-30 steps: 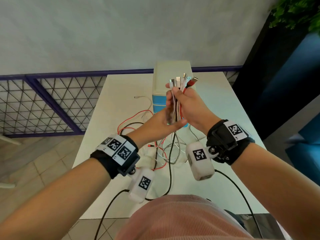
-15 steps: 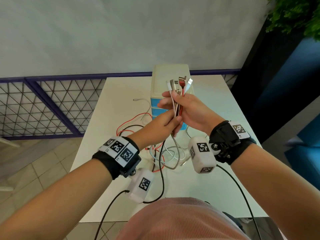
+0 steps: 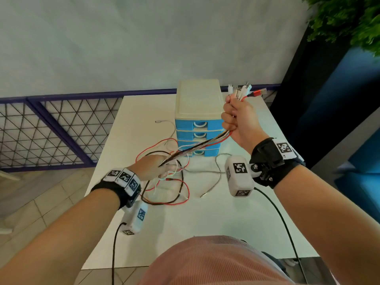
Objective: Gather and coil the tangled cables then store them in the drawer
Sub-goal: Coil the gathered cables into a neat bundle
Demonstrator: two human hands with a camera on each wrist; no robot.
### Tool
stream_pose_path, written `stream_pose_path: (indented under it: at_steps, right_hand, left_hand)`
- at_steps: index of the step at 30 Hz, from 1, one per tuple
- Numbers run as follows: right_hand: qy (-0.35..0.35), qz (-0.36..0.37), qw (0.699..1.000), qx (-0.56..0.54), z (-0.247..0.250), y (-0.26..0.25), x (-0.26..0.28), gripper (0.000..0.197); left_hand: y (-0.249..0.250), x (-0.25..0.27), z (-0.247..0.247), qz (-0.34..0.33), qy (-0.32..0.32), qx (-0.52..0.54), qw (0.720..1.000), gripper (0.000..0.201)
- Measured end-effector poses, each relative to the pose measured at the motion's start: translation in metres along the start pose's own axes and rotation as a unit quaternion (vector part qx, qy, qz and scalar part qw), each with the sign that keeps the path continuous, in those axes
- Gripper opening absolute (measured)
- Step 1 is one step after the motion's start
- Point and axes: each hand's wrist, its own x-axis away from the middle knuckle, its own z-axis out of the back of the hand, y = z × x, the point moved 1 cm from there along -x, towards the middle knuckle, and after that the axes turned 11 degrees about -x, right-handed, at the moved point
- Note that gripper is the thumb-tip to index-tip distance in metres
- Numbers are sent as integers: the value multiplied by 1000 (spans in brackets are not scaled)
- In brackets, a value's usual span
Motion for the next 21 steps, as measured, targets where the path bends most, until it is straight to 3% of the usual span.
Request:
stream_pose_path:
  at_steps: [2,7,10,14,17,21]
  right_hand:
    - [14,16,1000,-10,2,-7,-1,29]
    - [12,41,999,7,2,-21,3,28]
    - [-6,42,999,32,-2,-19,6,27]
    - [-22,45,996,70,1,-29,11,27]
    - [-35,24,993,110,4,-30,14,30]
    - [-69,-11,982,176,1,-10,16,29]
  left_hand:
    - [-18,0,-5,22,-1,-10,1000,23]
    - [-35,-1,-18,70,-36,33,996,43]
    - [-33,-4,-19,102,-46,-46,993,36]
    - [-42,0,-11,188,-95,-135,968,45]
    - [-45,-2,15,241,-16,-117,963,45]
    - [-47,-9,80,265,230,-4,936,23]
